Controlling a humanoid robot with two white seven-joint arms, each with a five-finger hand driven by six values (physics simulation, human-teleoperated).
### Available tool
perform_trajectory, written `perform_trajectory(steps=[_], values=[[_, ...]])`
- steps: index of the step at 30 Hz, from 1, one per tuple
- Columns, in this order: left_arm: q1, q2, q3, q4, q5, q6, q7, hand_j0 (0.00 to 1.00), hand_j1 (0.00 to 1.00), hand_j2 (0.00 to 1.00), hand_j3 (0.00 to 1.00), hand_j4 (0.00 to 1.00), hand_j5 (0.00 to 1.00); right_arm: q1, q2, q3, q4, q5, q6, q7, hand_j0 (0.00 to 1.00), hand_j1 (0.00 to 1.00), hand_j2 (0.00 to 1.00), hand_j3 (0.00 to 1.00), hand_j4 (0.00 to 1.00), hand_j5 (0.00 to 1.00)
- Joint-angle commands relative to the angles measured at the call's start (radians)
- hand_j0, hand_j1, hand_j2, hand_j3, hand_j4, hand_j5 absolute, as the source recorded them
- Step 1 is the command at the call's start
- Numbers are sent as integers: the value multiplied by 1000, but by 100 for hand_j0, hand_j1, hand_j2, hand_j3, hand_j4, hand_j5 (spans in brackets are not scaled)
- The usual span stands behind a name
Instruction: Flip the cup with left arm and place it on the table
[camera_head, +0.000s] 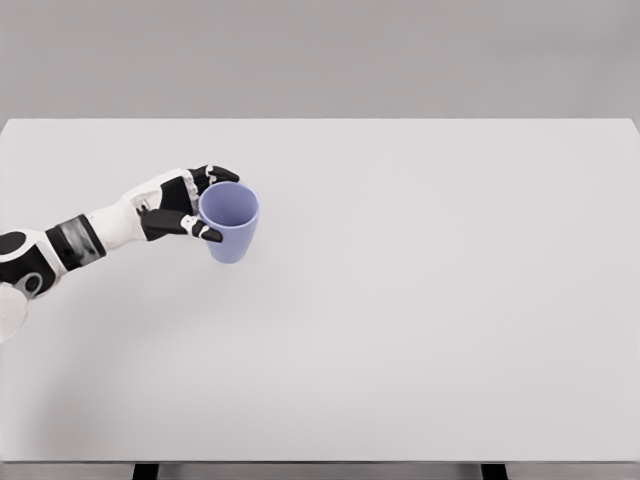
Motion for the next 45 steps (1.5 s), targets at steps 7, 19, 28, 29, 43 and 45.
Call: perform_trajectory(steps=[7, 19, 28, 29, 43, 45], values=[[15, -23, 3, 28, -13, 3, 0, 53, 53, 53, 53, 53, 53, 0, 0, 0, 0, 0, 0, 0, 100, 100, 100, 100, 100, 100], [29, -19, 9, 27, -36, 2, 0, 93, 93, 93, 93, 93, 93, 0, 0, 0, 0, 0, 0, 0, 100, 100, 100, 100, 100, 100], [31, -8, 14, 27, -48, 2, 0, 100, 100, 100, 100, 100, 100, 0, 0, 0, 0, 0, 0, 0, 100, 100, 100, 100, 100, 100], [31, -8, 14, 27, -48, 2, 0, 100, 100, 100, 100, 100, 100, 0, 0, 0, 0, 0, 0, 0, 100, 100, 100, 100, 100, 100], [34, 176, 81, -39, -37, -7, 0, 100, 100, 100, 100, 100, 100, 0, 0, 0, 0, 0, 0, 0, 100, 100, 100, 100, 100, 100], [35, 266, 121, -45, -37, -7, 0, 100, 100, 100, 100, 100, 100, 2, 0, 0, 0, 0, 0, 0, 100, 100, 100, 100, 100, 100]])
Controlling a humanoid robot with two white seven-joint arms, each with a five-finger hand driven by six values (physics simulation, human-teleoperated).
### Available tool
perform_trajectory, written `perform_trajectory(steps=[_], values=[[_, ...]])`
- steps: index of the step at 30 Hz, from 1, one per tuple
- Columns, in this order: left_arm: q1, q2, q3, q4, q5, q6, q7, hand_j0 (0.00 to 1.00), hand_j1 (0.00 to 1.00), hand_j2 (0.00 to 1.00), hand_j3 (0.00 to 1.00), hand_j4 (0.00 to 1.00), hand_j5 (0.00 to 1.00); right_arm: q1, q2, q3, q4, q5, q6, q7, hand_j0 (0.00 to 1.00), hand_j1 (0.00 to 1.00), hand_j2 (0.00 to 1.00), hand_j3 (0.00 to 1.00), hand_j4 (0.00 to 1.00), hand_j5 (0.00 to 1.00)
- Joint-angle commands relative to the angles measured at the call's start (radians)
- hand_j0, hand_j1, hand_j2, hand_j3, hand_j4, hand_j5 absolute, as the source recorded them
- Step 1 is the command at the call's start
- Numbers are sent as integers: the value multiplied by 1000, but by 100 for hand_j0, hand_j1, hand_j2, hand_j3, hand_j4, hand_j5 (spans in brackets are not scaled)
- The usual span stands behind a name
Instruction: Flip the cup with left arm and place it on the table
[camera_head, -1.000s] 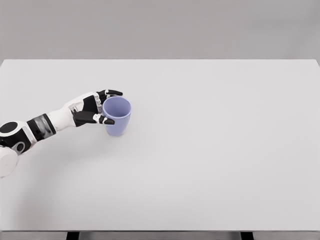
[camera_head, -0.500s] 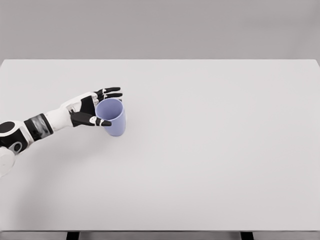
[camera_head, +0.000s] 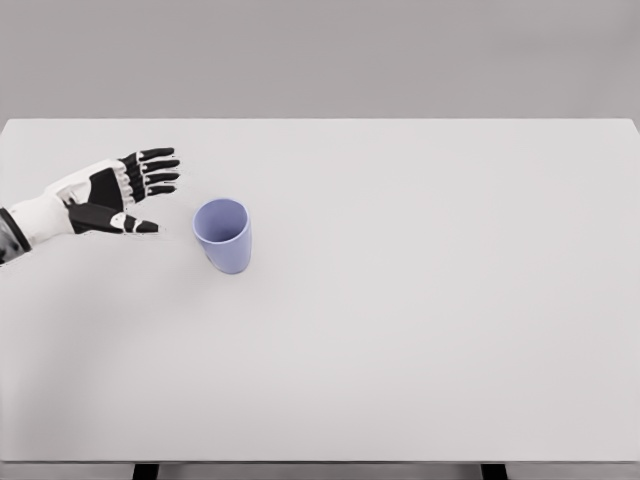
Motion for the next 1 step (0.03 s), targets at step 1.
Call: perform_trajectory(steps=[1], values=[[-2, 93, 46, -15, 5, -3, 0, 100, 100, 100, 100, 100, 100, 0, 0, 0, 2, 0, 0, 0, 100, 100, 100, 100, 100, 100]])
